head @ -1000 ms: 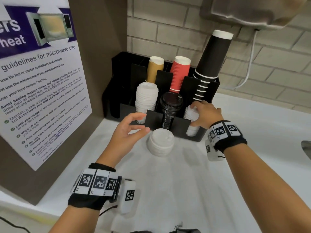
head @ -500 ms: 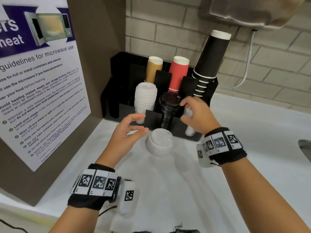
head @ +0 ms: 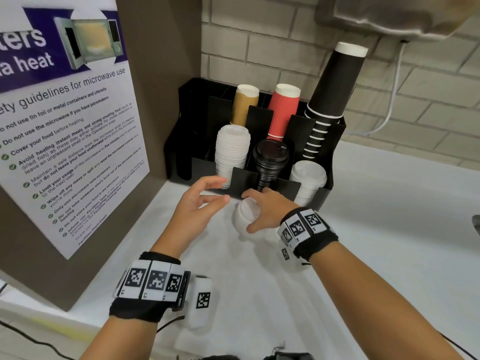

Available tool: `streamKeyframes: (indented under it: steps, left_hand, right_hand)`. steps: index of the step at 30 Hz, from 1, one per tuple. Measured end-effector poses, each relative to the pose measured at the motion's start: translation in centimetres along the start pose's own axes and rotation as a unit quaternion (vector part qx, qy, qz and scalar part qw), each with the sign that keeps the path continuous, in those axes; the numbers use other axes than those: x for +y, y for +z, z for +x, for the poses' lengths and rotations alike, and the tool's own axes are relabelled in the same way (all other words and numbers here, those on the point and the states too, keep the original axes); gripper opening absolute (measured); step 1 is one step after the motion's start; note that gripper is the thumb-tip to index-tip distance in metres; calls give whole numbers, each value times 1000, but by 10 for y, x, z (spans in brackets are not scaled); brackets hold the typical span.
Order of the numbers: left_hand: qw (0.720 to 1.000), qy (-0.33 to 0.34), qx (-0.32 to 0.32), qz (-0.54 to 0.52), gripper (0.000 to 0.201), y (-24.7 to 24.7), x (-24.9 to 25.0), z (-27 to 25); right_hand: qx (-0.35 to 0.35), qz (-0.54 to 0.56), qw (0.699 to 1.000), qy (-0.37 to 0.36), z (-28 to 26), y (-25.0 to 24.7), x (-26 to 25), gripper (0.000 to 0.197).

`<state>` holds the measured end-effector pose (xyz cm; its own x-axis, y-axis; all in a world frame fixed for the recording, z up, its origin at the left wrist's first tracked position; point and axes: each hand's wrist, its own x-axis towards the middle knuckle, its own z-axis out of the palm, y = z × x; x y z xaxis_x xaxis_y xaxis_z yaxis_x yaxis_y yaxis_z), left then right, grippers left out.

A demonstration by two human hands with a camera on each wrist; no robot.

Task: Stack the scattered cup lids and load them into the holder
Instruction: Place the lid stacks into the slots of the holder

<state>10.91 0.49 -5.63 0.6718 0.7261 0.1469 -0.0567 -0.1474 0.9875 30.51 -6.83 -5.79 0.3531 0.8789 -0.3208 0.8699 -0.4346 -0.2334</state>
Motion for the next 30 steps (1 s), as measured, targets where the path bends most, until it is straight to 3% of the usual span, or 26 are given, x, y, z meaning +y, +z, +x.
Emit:
streamKeyframes:
  steps: [4,7,10,13,19,30]
  left_hand:
    - [1000,3,1,-4,28,0,0,0]
    - [1000,-2,-4,-8,36,3,1,0]
    - [998,-16,-55,-13,73,12,4,-2]
    - [993,-3,-109,-54,99,22,8,-3]
    - [988,34,-139,-66,90,29,17,-3]
    - [984,33,-168,-51,91,45,23,1]
  right_hand:
    - [12,26,1000,8,-5,-6,2,86]
    - [75,108,991,-21,-19,-21,3,81]
    - [123,276,949,-89,-44,-32,-4,72]
    - [109,423,890,-133,-71,-31,-20,69]
    - [129,502,842,-147,-93,-19,-21,69]
    - [171,499,841,-123,-104,-20,-5,67]
